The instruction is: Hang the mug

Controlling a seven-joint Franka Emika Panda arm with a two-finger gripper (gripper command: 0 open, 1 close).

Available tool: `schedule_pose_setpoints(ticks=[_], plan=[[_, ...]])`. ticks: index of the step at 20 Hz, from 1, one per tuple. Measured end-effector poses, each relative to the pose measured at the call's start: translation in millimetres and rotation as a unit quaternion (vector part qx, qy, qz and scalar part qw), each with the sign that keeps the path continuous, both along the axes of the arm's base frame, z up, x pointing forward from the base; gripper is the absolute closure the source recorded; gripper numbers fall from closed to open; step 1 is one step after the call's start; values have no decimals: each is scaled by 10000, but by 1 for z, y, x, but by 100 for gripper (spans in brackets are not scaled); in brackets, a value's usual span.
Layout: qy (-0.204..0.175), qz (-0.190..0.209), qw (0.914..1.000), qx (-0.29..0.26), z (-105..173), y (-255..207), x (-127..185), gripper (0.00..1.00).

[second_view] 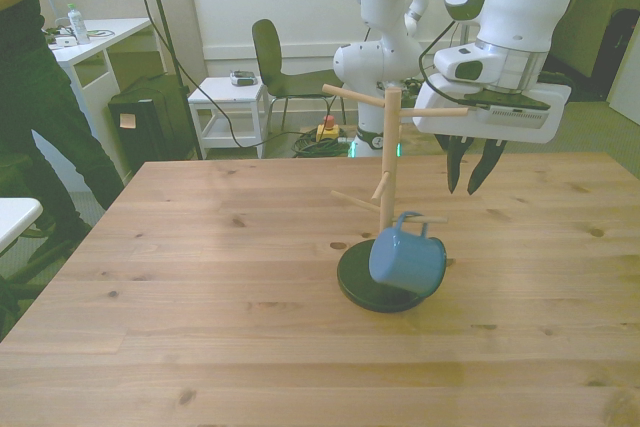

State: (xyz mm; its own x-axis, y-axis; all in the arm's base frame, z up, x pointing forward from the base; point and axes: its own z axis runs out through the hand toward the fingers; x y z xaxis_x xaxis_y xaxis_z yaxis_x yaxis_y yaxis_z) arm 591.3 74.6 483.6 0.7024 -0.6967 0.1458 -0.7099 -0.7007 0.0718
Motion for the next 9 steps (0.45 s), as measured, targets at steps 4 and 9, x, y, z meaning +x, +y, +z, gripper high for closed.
schedule_pose_setpoints(ticks=[4,9], plan=[[-59,-42,10000,12,7,10,-7,0],[-124,-122,9998,37,14,40,-21,0]])
